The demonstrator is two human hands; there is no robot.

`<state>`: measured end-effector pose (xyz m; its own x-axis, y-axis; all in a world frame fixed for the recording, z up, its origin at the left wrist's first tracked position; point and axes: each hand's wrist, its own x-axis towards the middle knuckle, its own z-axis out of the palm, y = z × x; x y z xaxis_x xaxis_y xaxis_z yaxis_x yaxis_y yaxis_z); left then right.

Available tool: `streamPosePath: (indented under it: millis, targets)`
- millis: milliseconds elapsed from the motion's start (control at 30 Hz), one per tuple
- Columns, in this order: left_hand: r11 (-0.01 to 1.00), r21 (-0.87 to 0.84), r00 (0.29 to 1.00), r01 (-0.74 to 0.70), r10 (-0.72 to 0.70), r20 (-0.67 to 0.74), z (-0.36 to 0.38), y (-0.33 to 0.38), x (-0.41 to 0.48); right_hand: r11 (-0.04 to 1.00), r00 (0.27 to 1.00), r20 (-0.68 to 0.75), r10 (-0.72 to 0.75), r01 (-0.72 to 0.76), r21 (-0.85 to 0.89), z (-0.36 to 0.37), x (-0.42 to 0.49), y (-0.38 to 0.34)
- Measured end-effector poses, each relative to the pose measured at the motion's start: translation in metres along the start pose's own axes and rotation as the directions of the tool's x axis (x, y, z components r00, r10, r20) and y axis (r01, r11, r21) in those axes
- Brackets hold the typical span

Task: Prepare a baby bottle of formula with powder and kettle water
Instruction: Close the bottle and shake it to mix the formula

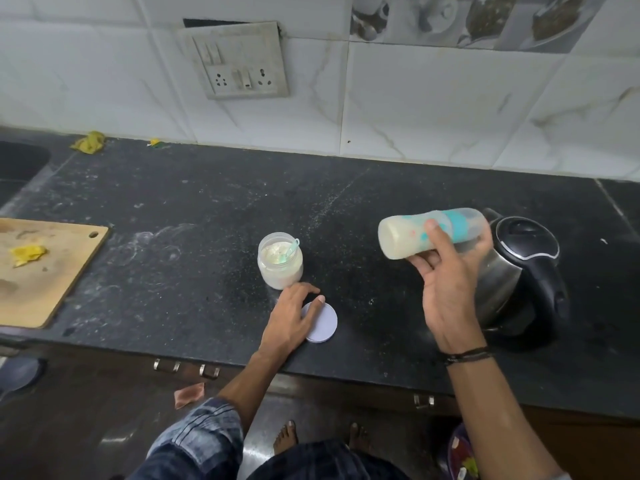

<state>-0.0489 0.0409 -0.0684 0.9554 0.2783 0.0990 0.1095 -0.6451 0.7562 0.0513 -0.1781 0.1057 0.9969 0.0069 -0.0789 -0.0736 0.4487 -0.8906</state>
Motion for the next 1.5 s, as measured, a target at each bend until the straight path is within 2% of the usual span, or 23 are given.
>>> streamPosePath:
  millis: [100,133,233,367,467,500,600,733,867,967,1000,1100,1133,1233,1267,1367,1400,1500]
  targets:
    - [1.0,0.004,1.0,-0.009,0.009,0.001,0.0,-0.001,0.0,0.988,0.985,0.169,0.038,-0.013,-0.151,-0.001,-0.001,0.003]
    - [1.0,0.002,1.0,-0.008,0.008,0.003,-0.001,0.0,0.0,0.99,0.985,0.168,0.027,-0.003,-0.138,-0.001,-0.002,0.003]
    - [1.0,-0.002,1.0,-0.005,0.005,-0.004,-0.001,0.002,0.0,1.0,0.999,0.043,-0.006,0.006,-0.002,0.002,0.001,0.0]
    - [1.0,-0.009,1.0,-0.016,0.016,-0.003,-0.001,0.002,-0.001,0.993,0.986,0.166,0.021,-0.001,-0.121,0.003,0.0,-0.002]
    - [1.0,-0.025,1.0,-0.014,0.014,-0.01,-0.001,0.002,0.0,1.0,1.0,0.031,-0.006,0.006,0.009,0.002,0.004,-0.003]
    - [1.0,-0.025,1.0,-0.012,0.012,-0.011,-0.001,0.002,0.001,1.0,0.999,0.033,-0.002,0.002,-0.015,0.002,0.005,-0.004]
    - [1.0,-0.019,1.0,-0.017,0.017,-0.009,-0.001,0.001,-0.001,0.986,0.982,0.185,0.036,-0.005,-0.164,0.0,0.004,-0.005]
    - [1.0,-0.018,1.0,-0.006,0.006,-0.009,-0.001,0.002,0.0,0.999,1.0,-0.003,-0.026,0.026,0.027,0.007,0.01,-0.011]
    - [1.0,-0.02,1.0,-0.013,0.013,-0.003,-0.001,0.001,-0.001,0.992,0.99,0.14,0.018,0.0,-0.128,0.008,0.008,-0.011]
    - [1.0,-0.022,1.0,0.0,0.0,-0.001,-0.001,0.002,0.0,0.999,1.0,0.001,-0.021,0.021,0.045,0.007,0.009,-0.014]
    - [1.0,-0.019,1.0,0.001,-0.001,-0.004,-0.001,0.003,0.001,0.998,0.999,-0.021,-0.027,0.028,0.053,0.008,0.01,-0.015]
    - [1.0,-0.019,1.0,-0.01,0.01,-0.005,-0.001,0.001,-0.001,0.99,0.992,0.129,0.003,0.015,-0.139,0.005,0.007,-0.011]
    - [1.0,-0.022,1.0,-0.013,0.013,-0.004,-0.002,0.001,-0.001,0.989,0.99,0.139,-0.006,0.027,-0.147,0.004,0.006,-0.011]
    - [1.0,-0.017,1.0,-0.001,0.001,0.001,-0.001,0.002,0.0,0.998,0.998,-0.006,-0.059,0.059,0.008,0.003,0.007,-0.009]
    - [1.0,-0.012,1.0,0.001,-0.001,0.0,-0.001,0.001,0.0,0.998,0.998,-0.008,-0.056,0.056,-0.002,0.004,0.006,-0.009]
    - [1.0,-0.01,1.0,-0.008,0.008,0.0,-0.001,0.0,-0.001,0.99,0.992,0.128,-0.009,0.026,-0.137,0.002,0.003,-0.006]
    - [1.0,-0.012,1.0,-0.01,0.01,-0.001,-0.001,0.0,0.0,0.992,0.992,0.122,-0.018,0.033,-0.124,0.003,0.001,-0.006]
    - [1.0,-0.015,1.0,-0.006,0.006,-0.012,0.001,0.0,0.001,0.999,0.999,-0.014,-0.041,0.041,0.002,0.004,0.003,-0.006]
